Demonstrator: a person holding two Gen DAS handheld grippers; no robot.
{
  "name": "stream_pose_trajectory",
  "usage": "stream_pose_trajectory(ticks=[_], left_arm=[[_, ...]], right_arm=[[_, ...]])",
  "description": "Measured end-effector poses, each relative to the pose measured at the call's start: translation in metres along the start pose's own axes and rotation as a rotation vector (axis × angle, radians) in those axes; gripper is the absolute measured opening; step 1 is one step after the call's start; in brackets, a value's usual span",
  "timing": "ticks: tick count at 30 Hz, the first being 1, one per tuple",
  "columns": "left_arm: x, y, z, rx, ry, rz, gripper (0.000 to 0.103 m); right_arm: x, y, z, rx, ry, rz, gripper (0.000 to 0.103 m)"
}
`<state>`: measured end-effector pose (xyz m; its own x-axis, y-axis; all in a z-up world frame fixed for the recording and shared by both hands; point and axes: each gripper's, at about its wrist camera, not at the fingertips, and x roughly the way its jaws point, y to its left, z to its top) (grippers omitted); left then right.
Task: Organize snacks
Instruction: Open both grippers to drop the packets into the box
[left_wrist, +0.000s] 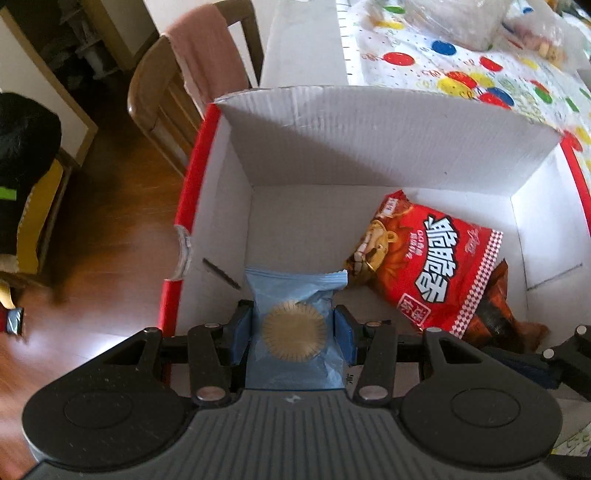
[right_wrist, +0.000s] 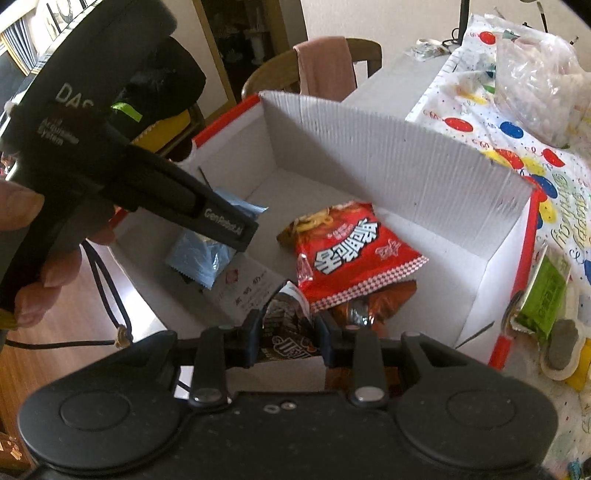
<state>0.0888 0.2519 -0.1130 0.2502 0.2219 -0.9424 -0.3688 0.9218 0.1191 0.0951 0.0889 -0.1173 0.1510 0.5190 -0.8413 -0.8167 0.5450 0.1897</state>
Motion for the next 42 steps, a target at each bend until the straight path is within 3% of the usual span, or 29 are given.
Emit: stream_pose_trajectory(ticks=[11, 15, 23, 32, 35, 42], left_arm=[[-0.001, -0.008, -0.01, -0.008, 0.004, -0.029, 0.048], [-0.008, -0.008, -0.013, -0.018, -0.015, -0.038, 0.06], [-0.035, -0.01, -0.02, -0.031, -0.073, -0.079, 0.064], [-0.074, -0.019, -0.029, -0.025, -0.166, -0.134, 0.064], [-0.085, -0.023, -0.031, -0.021, -0.196, -0.147, 0.072], [-0.107, -0.036, -0.038, -0.016, -0.257, -0.186, 0.072]], right_arm=[[-0.004, -0.007, -0.004, 0.028, -0.011, -0.012, 0.034], [-0.014, -0.01, -0.005, 0.044, -0.032, -0.005, 0.035], [-0.044, -0.018, -0.008, 0.073, -0.086, -0.003, 0.039], [-0.078, -0.025, -0.013, 0.097, -0.153, 0.014, 0.054], [-0.09, -0.032, -0.016, 0.106, -0.184, 0.024, 0.064], [-0.116, -0.045, -0.026, 0.131, -0.224, 0.029, 0.075]])
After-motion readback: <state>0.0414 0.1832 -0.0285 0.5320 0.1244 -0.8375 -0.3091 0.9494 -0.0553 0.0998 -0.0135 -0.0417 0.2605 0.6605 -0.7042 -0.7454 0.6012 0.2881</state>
